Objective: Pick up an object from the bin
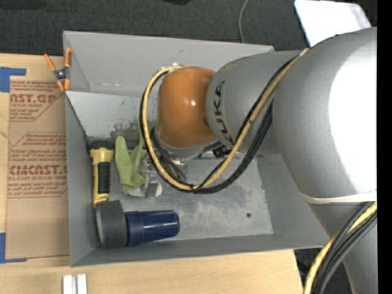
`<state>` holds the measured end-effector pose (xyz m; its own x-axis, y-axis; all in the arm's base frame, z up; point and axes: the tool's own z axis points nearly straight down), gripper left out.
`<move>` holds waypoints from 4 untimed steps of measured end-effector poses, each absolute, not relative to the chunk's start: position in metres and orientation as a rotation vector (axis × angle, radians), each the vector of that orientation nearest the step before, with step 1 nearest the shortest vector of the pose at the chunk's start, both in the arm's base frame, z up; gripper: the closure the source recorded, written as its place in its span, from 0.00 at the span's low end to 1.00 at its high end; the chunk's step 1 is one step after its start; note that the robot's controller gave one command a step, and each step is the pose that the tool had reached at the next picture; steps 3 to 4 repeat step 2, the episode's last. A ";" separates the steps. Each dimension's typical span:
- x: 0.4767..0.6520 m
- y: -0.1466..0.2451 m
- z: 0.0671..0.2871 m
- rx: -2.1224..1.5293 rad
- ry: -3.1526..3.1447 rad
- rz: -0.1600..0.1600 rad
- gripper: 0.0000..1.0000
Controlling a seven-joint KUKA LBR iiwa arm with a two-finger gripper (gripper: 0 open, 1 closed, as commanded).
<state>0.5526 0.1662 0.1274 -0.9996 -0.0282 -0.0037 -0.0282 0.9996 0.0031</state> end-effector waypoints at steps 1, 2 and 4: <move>0.554 0.168 0.153 -0.052 3.134 0.006 1.00; 0.559 0.167 0.213 -0.072 3.138 0.004 1.00; 0.559 0.167 0.213 -0.072 3.138 0.004 1.00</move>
Offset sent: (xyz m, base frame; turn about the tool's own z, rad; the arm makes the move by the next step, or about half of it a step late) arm 0.0089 0.0002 0.1050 -0.0209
